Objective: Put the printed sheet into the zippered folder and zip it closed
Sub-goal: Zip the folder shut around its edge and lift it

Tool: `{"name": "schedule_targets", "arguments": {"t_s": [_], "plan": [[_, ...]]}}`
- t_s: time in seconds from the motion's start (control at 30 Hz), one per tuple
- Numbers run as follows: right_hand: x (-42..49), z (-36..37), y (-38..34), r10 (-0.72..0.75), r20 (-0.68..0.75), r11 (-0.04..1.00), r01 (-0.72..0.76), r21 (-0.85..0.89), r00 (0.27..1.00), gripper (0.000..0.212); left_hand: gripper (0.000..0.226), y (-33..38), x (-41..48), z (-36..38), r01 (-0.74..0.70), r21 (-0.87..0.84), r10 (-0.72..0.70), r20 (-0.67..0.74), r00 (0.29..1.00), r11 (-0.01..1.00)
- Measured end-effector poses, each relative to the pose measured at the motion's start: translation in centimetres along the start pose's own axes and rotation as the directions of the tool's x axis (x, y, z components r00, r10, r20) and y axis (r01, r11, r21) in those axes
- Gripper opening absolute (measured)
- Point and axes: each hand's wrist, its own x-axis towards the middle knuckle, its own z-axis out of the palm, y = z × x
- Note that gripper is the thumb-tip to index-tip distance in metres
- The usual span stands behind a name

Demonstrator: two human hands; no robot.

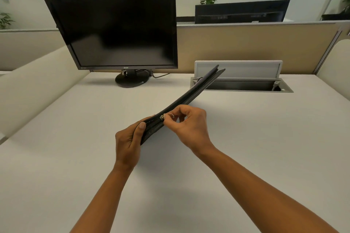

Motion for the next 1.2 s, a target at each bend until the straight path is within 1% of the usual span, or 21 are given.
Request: {"name": "schedule_targets", "arguments": {"t_s": [0.13,0.23,0.3,0.33,0.37,0.43,0.57,0.63,0.77,0.87,0.97,1.1,1.17,1.2], "plan": [[0.1,-0.1,-0.5,0.038,0.042,0.999,-0.037,-0.028,0.998,0.009,0.043,-0.2,0.0,0.0,-0.018,-0.023,0.018,0.014,1.000,1.000],[-0.3,0.1,-1.0,0.013,0.055,0.996,-0.008,-0.086,0.998,0.011,0.045,-0.2,-0.2,-0.2,-0.022,-0.030,0.023,0.043,0.999,0.999],[-0.8,0.3,-1.4,-0.006,0.062,0.994,0.013,-0.105,0.998,0.011,0.054,0.0,-0.2,-0.3,-0.033,-0.034,0.034,0.043,0.998,0.999],[-1.0,0.5,-1.5,-0.016,0.075,0.994,0.024,-0.107,0.997,0.012,0.055,0.2,-0.2,-0.4,-0.033,-0.027,0.034,0.047,0.998,0.999],[-1.3,0.7,-1.7,-0.026,0.093,0.994,0.036,-0.105,0.995,0.013,0.050,0.4,-0.3,-0.4,-0.020,-0.019,0.021,0.052,0.998,1.000],[-1.6,0.9,-2.0,-0.046,0.121,0.993,0.059,-0.105,0.992,0.013,0.033,0.8,-0.3,-0.6,-0.005,-0.002,0.005,0.062,0.998,1.000],[-1.4,0.7,-1.9,-0.063,0.132,0.986,0.082,-0.146,0.989,0.012,0.028,1.1,-0.4,-0.9,-0.017,0.024,0.015,0.067,0.998,1.000],[-0.8,0.3,-1.6,-0.048,0.105,0.983,0.065,-0.169,0.993,0.012,0.027,1.2,-0.5,-1.1,-0.018,0.026,0.016,0.070,0.997,1.000],[1.0,-1.1,-0.4,0.047,0.071,0.984,-0.033,-0.177,0.996,0.014,0.024,1.2,-1.0,-1.9,-0.028,0.030,0.025,0.089,0.996,0.999],[2.2,-2.1,0.7,0.101,0.044,0.980,-0.092,-0.179,0.994,0.013,0.030,0.7,-1.2,-2.5,-0.019,0.014,0.017,0.120,0.993,1.000],[2.6,-2.3,1.4,0.124,0.046,0.976,-0.114,-0.188,0.991,0.010,0.036,0.3,-1.3,-2.9,0.009,-0.001,-0.009,0.137,0.990,1.000],[2.5,-1.9,1.5,0.136,0.044,0.978,-0.128,-0.162,0.990,0.010,0.032,-0.1,-1.0,-3.4,0.006,-0.004,-0.006,0.135,0.991,1.000],[2.5,-1.7,1.4,0.139,0.043,0.981,-0.132,-0.142,0.989,0.010,0.027,-0.2,-0.8,-3.7,-0.020,0.031,0.015,0.157,0.988,0.999],[2.4,-1.6,1.4,0.142,0.043,0.982,-0.135,-0.132,0.989,0.010,0.029,-0.2,-0.7,-3.8,-0.043,0.067,0.031,0.173,0.984,0.997]]}}
